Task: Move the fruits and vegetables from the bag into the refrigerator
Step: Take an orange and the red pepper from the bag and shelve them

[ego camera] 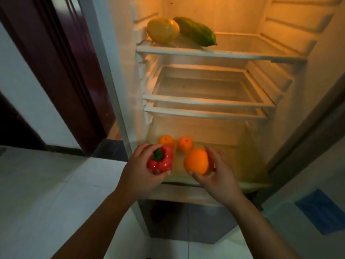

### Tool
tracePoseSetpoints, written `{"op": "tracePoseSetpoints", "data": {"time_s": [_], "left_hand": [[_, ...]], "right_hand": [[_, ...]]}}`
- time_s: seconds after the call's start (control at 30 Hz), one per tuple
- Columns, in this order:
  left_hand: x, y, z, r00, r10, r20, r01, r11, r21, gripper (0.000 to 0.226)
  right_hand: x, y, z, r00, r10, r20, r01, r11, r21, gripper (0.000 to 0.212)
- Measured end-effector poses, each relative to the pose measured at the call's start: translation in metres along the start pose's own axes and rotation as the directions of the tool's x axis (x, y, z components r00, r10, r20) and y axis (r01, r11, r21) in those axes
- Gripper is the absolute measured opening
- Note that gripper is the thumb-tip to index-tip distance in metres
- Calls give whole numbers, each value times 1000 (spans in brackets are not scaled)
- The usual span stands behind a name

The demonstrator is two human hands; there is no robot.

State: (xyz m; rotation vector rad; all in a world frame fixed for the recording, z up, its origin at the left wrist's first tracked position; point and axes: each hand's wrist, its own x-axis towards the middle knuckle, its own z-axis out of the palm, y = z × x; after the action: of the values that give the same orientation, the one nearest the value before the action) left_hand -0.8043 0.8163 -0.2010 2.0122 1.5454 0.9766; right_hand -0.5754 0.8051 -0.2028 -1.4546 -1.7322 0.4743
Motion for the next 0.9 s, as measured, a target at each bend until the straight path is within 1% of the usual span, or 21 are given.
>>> {"op": "tracePoseSetpoints", "data": {"time_s": [0.07, 0.13, 0.23, 0.3, 0.37, 0.4, 0.5, 0.57, 0.6, 0.63, 0.7, 0.73, 0.8, 0.9], "left_hand": [[25, -13, 2, 1000, 0, 18, 0, 1000, -12, 77], [46, -24, 13, 997, -1, 76, 2, 1000, -14, 76], [68, -37, 40, 981, -69, 181, 76, 997, -32, 78], [78, -44, 58, 977, -108, 184, 114, 993, -22, 78], [82, -50, 72, 975, -122, 186, 118, 992, 34, 80], [82, -53, 76, 975, -125, 186, 117, 992, 52, 80], [77, -63, 81, 974, -144, 174, 144, 989, 13, 80], [78, -65, 82, 976, -141, 164, 141, 990, 11, 79], [79, -65, 83, 971, -145, 188, 144, 989, 18, 78], [80, -65, 83, 960, -156, 233, 154, 988, 27, 78], [81, -66, 85, 931, -174, 320, 169, 985, 43, 77], [81, -66, 85, 927, -170, 335, 165, 985, 44, 78], [83, -64, 85, 933, -145, 329, 139, 989, 44, 78], [101, -64, 93, 955, -126, 268, 106, 990, 89, 76]], "right_hand": [[20, 2, 10, 999, 27, -29, -27, 1000, -15, 71], [31, 8, 19, 996, 77, -48, -79, 996, -43, 66], [39, 28, 25, 985, 165, -54, -170, 980, -103, 71], [42, 42, 26, 976, 218, -16, -219, 967, -131, 75], [47, 53, 27, 963, 266, 51, -255, 953, -167, 78], [50, 58, 29, 957, 278, 82, -261, 949, -179, 78], [68, 72, 36, 940, 303, 156, -270, 941, -204, 73], [84, 83, 41, 941, 287, 182, -248, 946, -208, 55], [91, 90, 44, 944, 270, 191, -227, 948, -222, 49], [96, 96, 45, 931, 286, 228, -226, 940, -257, 51], [100, 103, 46, 893, 317, 319, -207, 919, -335, 66], [102, 108, 46, 879, 325, 348, -195, 913, -359, 69], [105, 114, 45, 863, 344, 370, -199, 905, -377, 66], [117, 117, 46, 844, 386, 373, -225, 885, -407, 64]]}}
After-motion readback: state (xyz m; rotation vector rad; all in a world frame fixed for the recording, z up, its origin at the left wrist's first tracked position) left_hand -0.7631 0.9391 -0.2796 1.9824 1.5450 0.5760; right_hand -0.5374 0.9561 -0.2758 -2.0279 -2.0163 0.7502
